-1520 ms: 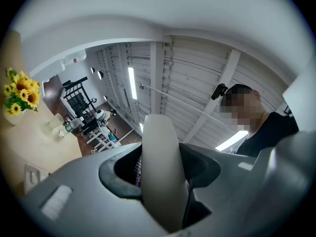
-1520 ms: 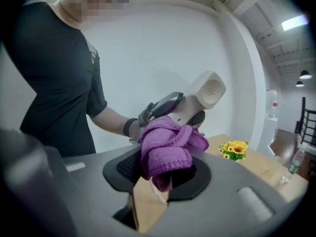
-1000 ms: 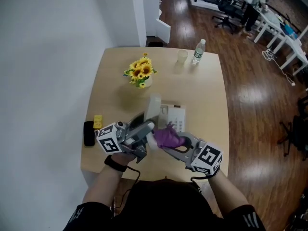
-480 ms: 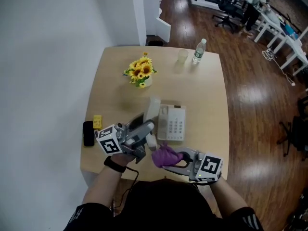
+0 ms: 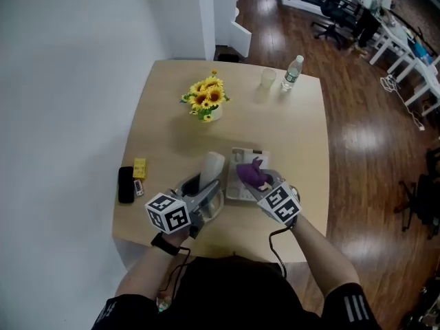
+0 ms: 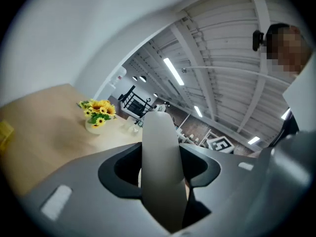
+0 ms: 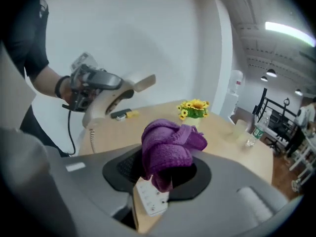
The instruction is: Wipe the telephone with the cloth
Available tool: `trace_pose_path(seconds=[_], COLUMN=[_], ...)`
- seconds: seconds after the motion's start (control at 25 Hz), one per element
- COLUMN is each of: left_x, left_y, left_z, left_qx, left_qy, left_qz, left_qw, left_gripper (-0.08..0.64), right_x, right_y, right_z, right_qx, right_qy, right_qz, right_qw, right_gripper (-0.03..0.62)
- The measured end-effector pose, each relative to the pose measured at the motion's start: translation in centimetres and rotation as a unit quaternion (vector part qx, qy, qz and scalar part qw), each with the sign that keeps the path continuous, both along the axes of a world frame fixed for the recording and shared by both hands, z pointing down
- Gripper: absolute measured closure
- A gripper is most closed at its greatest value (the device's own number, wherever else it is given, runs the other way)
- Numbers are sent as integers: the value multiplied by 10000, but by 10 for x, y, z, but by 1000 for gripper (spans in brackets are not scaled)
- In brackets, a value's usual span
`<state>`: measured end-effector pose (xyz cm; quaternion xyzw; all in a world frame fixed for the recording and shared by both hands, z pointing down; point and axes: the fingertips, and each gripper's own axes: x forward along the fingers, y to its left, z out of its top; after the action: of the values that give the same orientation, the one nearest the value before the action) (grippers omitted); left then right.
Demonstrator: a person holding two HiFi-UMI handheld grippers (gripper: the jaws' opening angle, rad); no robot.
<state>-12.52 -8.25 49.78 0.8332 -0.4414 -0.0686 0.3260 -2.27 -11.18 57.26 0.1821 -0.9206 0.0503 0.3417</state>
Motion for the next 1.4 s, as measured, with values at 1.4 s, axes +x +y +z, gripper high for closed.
trace_pose_path(seconds=[1.4], left_x=[-25], left_y=[41], left_z=[69], left_qx=[-958], left_qy=[-677], left_qz=[-234], left_qw=[9928], left_gripper=[342], right_x=[-24], right_y=[23], right_z=[154], right_qx=[1679], right_qy=[3910], right_qz=[-2435], right_qw=[8716], right_gripper=[457])
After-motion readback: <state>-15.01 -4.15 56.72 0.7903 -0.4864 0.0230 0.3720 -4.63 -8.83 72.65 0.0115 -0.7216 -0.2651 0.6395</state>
